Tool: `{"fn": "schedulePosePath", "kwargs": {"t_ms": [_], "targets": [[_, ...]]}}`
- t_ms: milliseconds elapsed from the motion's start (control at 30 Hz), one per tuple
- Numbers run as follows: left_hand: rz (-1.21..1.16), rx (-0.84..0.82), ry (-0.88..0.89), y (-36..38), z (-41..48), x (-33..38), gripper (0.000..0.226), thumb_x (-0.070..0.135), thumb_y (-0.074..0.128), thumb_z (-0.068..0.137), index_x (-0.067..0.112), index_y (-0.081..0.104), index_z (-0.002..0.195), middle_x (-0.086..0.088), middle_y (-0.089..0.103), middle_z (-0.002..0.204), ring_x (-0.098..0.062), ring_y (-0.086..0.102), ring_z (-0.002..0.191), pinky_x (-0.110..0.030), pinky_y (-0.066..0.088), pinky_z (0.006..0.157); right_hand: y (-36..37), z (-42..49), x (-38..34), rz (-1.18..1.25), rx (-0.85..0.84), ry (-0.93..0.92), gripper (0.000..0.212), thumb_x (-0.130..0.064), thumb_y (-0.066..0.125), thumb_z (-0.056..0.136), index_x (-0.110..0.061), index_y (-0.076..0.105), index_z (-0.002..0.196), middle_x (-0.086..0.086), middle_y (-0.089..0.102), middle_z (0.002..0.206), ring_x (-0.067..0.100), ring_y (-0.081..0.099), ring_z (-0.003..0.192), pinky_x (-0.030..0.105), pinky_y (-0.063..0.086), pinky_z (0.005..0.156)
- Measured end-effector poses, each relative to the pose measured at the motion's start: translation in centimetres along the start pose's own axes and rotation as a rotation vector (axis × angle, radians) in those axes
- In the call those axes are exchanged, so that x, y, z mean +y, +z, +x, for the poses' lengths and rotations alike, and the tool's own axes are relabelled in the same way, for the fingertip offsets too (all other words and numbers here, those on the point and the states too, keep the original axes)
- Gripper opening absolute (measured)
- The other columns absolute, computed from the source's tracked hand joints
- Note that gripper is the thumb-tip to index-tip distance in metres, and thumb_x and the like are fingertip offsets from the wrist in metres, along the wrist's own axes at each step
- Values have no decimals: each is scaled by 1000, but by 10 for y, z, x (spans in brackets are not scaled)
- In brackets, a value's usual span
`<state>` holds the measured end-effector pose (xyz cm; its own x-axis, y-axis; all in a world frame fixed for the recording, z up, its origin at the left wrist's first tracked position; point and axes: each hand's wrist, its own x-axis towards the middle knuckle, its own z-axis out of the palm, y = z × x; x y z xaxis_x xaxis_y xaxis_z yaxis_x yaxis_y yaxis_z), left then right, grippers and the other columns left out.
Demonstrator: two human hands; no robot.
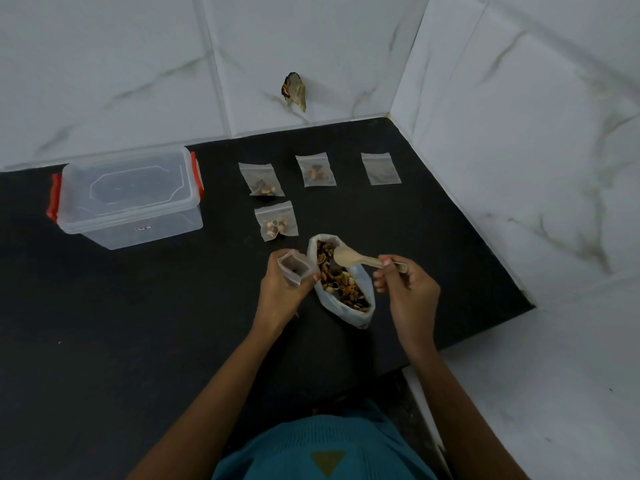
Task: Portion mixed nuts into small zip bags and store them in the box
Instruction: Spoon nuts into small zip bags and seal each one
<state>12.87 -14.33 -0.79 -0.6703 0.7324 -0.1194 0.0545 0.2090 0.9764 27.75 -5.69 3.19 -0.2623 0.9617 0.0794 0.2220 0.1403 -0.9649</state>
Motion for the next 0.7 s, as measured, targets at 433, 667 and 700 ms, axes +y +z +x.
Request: {"fn": "schedulePosePath", "kwargs": {"t_ms": [433, 667, 700], "targets": [[70, -146, -130, 1, -4, -11, 47, 16, 72, 79, 26, 44, 115, 17, 53, 98, 7, 53, 89, -8, 42, 68, 15, -2, 30, -278, -184, -124, 14, -5, 55, 90, -2, 67, 97, 2, 63, 78, 5, 60, 70, 14, 49, 65], [27, -175, -160, 5, -1, -12, 43, 16, 70, 80, 26, 44, 113, 17, 54, 100, 6, 53, 91, -10, 43, 69, 20, -3, 32, -175, -181, 30, 13, -7, 53, 91, -9, 66, 93, -6, 59, 67, -4, 57, 61, 11, 47, 60], [19, -174, -164, 5, -1, -12, 43, 16, 70, 80, 26, 44, 113, 17, 53, 100, 6, 53, 92, -9, 43, 69, 19, -2, 33, -149, -162, 67, 13, -7, 53, 91, -9, 66, 92, -5, 60, 66, -3, 57, 59, 11, 47, 59]]}}
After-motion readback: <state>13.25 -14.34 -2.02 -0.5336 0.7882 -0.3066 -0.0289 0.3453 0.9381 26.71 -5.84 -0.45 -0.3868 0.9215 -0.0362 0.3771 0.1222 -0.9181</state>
